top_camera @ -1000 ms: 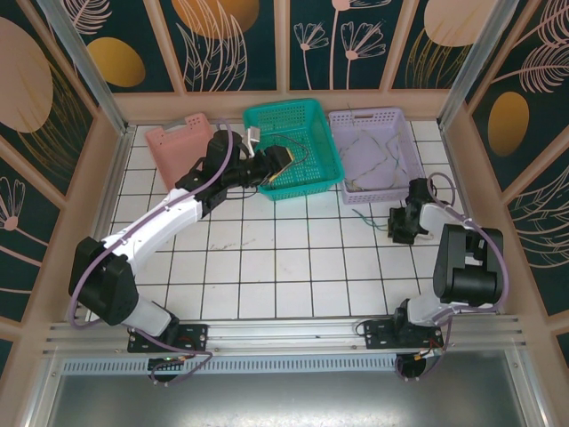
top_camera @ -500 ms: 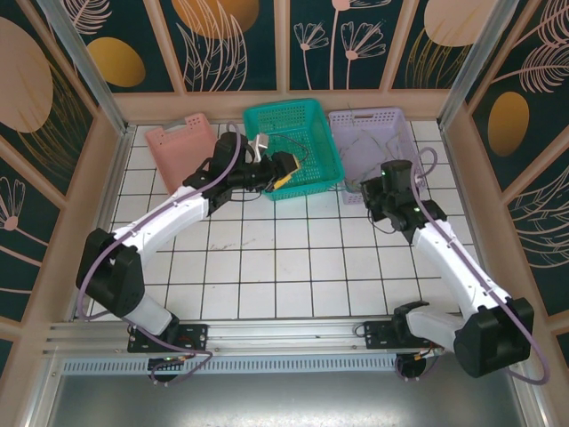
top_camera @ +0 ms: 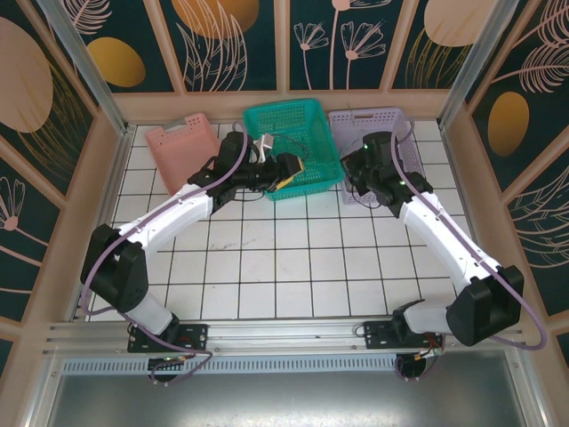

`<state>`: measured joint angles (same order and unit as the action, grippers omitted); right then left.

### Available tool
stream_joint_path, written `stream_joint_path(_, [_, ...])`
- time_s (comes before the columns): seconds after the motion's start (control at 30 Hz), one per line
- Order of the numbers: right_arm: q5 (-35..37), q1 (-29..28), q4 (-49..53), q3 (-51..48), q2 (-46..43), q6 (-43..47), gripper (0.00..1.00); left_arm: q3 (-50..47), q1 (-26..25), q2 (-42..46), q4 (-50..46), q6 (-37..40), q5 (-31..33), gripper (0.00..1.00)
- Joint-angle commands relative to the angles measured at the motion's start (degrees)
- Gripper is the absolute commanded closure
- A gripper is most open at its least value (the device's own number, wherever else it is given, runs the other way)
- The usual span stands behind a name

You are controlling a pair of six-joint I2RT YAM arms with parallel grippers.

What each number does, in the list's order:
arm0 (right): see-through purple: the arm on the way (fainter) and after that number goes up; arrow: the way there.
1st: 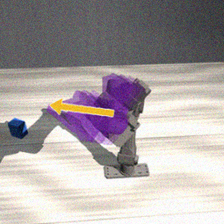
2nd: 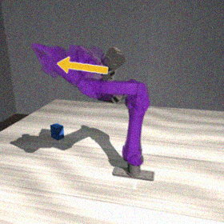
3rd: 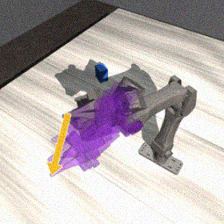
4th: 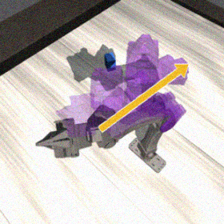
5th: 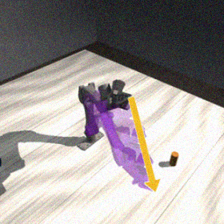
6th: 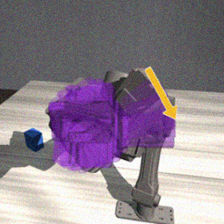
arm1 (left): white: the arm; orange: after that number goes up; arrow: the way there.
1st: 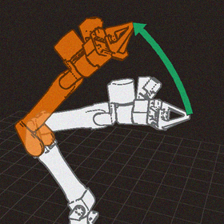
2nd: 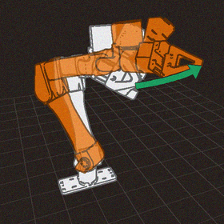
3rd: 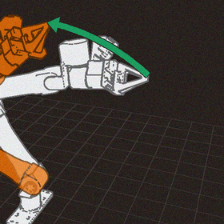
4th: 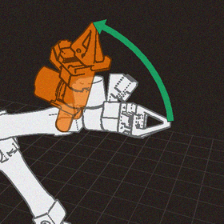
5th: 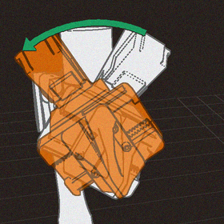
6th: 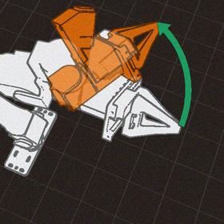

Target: Untangle the cables

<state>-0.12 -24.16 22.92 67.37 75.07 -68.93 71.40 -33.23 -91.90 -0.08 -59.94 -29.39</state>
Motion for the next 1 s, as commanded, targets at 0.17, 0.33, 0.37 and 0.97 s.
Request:
stream_joint_path(0.17, [-0.92, -2.54, -1.2, -0.23, -0.54, -1.47, 1.0, 0.41, -0.1, 0.89, 2.3, -2.45, 2.55, 0.49])
stream_joint_path(0.33, [-1.35, -2.81, -1.25, -0.09, -0.44, -1.92, 1.0, 1.56, -0.1, -0.11, 3.5, -2.55, 2.63, 0.6])
stream_joint_path(0.37, [-1.34, -2.93, -1.27, -0.12, -0.4, -2.0, 1.0, 1.92, -0.08, -0.42, 3.58, -2.59, 2.45, 0.63])
stream_joint_path(0.97, [0.74, -2.18, 2.09, 7.74, 3.23, 4.68, 1.0, 6.03, -0.25, -2.57, -9.59, 14.55, 1.09, 1.0])
